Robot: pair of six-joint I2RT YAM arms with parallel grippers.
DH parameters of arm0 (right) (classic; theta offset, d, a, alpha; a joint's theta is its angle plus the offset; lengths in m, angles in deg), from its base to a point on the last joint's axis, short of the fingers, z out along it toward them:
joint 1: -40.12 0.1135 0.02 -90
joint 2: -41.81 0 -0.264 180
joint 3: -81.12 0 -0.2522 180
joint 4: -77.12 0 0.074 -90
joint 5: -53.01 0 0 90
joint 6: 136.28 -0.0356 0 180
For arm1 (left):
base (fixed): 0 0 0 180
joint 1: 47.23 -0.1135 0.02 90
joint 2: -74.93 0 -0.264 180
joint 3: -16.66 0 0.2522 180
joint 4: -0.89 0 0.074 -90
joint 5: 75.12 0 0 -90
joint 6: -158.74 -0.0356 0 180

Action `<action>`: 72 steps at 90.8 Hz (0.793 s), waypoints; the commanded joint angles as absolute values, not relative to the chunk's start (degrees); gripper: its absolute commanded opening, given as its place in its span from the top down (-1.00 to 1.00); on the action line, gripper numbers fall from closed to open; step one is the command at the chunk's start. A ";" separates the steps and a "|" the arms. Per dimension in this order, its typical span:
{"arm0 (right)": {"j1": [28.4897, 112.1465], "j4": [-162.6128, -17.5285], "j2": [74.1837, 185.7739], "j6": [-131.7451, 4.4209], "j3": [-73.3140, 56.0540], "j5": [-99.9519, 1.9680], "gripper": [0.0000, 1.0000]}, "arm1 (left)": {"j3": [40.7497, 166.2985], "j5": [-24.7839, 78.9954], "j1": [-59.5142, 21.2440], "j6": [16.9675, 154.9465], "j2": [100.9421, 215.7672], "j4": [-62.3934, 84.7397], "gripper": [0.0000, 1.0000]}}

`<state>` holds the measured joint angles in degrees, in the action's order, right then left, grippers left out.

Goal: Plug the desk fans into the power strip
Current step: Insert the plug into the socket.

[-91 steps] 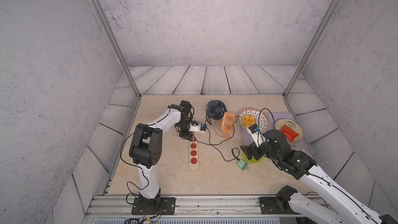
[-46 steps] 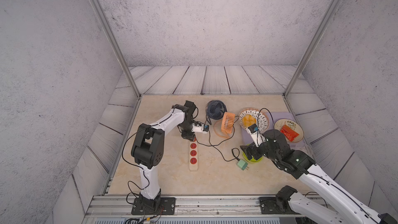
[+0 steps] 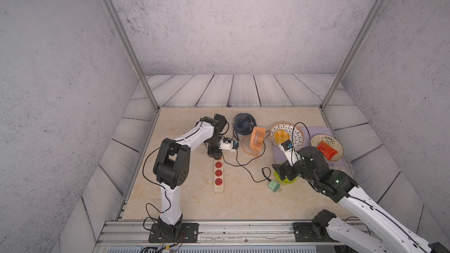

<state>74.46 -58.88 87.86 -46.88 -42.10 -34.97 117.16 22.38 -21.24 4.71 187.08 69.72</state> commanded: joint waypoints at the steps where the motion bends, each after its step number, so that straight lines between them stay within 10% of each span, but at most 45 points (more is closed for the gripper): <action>1: 74.26 -57.74 87.06 -47.15 -42.12 -34.09 -0.92 | 110.09 20.30 -23.69 3.79 191.12 66.85 1.00; 72: 74.27 -57.14 85.90 -48.37 -42.47 -34.29 -0.92 | 116.40 14.46 -20.55 6.49 198.18 73.23 1.00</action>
